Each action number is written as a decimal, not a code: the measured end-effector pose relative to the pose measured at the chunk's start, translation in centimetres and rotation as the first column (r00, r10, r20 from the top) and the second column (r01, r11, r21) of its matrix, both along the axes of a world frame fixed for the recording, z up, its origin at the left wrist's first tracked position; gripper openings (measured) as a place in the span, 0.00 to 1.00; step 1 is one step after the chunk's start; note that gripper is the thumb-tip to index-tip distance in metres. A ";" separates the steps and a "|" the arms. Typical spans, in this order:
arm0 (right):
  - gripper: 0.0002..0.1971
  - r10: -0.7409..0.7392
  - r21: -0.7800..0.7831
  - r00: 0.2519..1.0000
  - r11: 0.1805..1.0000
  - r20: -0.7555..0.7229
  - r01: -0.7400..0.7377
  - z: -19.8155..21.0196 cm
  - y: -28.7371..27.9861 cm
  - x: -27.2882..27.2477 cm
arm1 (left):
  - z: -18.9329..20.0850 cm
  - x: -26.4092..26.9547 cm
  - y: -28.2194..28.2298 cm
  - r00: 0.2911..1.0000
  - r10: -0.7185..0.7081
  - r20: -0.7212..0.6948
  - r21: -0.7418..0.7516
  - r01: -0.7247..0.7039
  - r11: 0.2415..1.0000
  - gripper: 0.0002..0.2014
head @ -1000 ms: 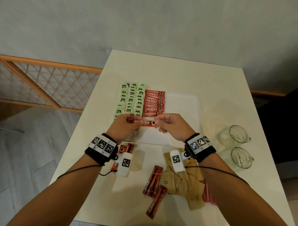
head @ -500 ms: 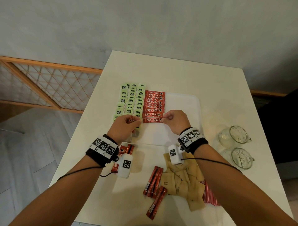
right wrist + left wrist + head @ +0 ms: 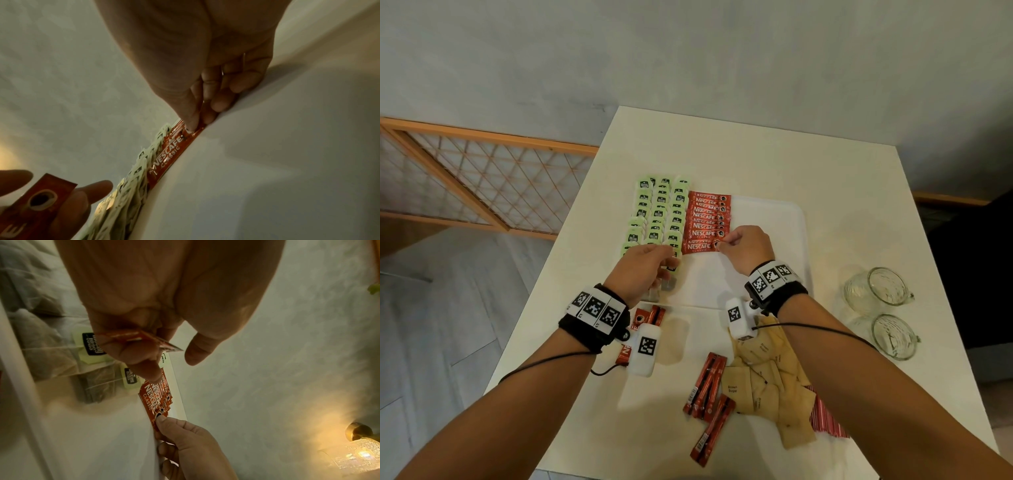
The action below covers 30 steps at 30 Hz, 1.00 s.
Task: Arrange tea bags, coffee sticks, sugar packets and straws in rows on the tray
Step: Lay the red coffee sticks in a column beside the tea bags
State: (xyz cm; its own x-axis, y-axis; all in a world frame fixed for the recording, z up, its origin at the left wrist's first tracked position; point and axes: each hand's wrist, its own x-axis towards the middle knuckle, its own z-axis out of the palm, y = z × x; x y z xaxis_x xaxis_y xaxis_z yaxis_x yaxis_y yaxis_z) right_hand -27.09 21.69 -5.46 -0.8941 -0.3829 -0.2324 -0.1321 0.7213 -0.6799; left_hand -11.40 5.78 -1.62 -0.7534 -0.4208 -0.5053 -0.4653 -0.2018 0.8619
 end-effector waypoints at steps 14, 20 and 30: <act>0.10 -0.019 0.013 1.000 1.000 0.018 0.019 -0.1 -0.2 0.0 | 0.1 0.1 0.4 0.999 0.034 -0.002 0.061 -0.034 0.998 0.16; 0.09 -0.017 0.028 1.000 0.999 0.021 0.016 0.0 -0.1 0.0 | 0.2 0.3 0.2 0.998 -0.053 -0.020 -0.004 0.053 0.999 0.20; 0.12 -0.053 -0.036 0.998 0.998 0.040 0.055 0.7 0.6 0.0 | -0.4 0.5 0.2 0.992 -0.119 -0.052 -0.039 0.117 0.992 0.17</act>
